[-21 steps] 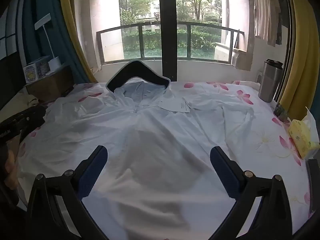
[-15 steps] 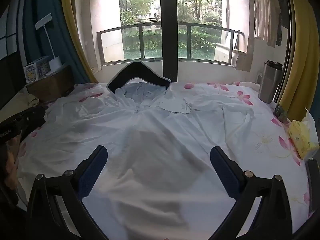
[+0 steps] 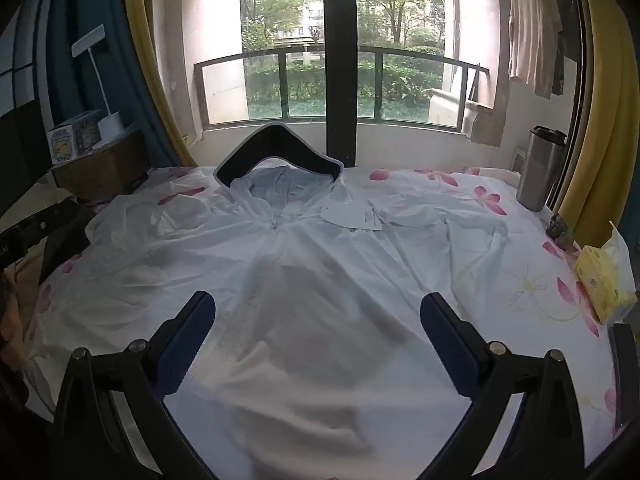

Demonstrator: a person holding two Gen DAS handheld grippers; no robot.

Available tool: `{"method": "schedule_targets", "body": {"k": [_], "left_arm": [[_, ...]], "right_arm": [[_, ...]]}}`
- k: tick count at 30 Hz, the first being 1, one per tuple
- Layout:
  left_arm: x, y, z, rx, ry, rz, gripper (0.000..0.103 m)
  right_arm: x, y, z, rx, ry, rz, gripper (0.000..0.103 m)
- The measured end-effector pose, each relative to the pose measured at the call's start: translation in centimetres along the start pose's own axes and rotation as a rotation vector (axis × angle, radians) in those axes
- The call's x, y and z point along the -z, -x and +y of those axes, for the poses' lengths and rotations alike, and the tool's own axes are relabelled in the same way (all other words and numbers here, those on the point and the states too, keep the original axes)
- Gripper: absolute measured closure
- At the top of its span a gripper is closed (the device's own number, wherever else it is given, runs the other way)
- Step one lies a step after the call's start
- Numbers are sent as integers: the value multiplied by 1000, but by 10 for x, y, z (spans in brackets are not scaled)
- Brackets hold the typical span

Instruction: Fold large clothes

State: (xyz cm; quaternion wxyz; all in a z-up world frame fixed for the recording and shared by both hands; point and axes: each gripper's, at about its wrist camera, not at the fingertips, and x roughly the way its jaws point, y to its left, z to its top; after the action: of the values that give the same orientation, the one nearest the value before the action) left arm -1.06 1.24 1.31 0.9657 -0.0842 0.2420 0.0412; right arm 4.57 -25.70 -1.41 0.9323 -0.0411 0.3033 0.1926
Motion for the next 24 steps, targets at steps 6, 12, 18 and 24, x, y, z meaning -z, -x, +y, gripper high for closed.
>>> {"method": "schedule_targets", "body": {"k": [6, 12, 18, 24], "left_arm": [[1, -2, 0, 5, -3, 1, 25], [1, -4, 0, 8, -3, 5, 25], [2, -5, 1, 17, 2, 6, 25], [2, -6, 0, 22, 4, 10, 25]], "right_arm": [[-1, -2, -2, 0, -3, 3, 2], [-1, -3, -4, -2, -4, 5, 2], [-1, -6, -5, -2, -4, 11, 2], [-2, -7, -5, -3, -5, 12, 2]]}}
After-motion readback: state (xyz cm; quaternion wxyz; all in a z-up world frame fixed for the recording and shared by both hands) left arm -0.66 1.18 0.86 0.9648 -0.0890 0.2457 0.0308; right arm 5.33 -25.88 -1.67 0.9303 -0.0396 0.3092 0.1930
